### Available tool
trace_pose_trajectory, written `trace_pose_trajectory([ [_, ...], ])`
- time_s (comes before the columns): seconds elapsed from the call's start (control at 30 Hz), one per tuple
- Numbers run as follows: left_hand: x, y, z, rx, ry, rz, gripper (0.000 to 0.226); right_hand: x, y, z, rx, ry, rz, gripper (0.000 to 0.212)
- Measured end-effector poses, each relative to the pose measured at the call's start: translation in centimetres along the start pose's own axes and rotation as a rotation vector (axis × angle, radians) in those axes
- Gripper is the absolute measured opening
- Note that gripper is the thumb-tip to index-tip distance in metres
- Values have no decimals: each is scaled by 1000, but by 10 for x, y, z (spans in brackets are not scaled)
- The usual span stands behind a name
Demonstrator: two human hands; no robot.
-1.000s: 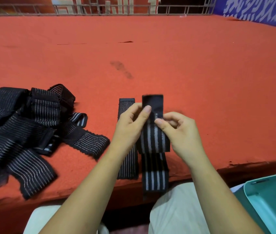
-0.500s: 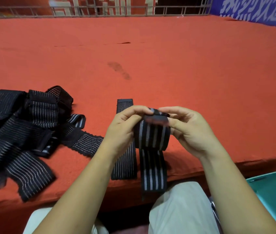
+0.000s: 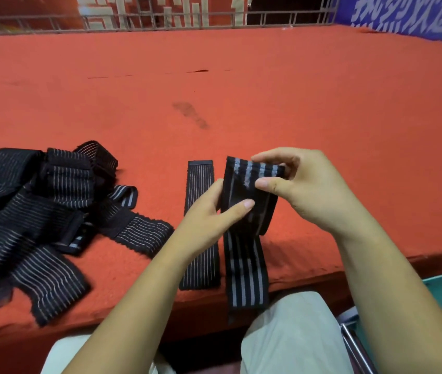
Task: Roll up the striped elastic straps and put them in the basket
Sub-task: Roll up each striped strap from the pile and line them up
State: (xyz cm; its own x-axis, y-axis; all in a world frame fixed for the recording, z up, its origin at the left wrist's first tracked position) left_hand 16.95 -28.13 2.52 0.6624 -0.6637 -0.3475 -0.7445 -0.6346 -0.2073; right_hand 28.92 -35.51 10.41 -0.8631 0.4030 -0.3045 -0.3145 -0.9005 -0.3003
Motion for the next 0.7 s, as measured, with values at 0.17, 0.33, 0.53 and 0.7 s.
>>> trace_pose_trajectory([
  [0.17,-11,-4,-9,35,-27,-171,17,-4,-6,18,-156,106,-110,35],
  [0.33,-13,-3,-9,-48,282,-200,41,-2,3,3,-176,-101,-195,38],
  [0.53,-19,-2,-7,-89,348,-305,42,16,10,-12,-172,-196,-135,37],
  [0.7,-17,-3,-7,-55,442,-238,33,20,7,-33,12,-544,-125,20],
])
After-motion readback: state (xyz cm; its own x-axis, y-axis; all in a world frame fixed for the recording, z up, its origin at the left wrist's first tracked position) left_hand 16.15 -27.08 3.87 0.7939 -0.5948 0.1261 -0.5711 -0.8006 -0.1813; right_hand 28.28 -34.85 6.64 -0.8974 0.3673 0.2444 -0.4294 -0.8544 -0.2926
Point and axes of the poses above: each hand's wrist, its own y-axis away from the middle knuckle, its own x-axis out of the palm, z = x × y, the point moved 10 cm from there along -y, towards the middle knuckle, and after that the axes turned 8 degrees about -y, right-handed, at the moved point
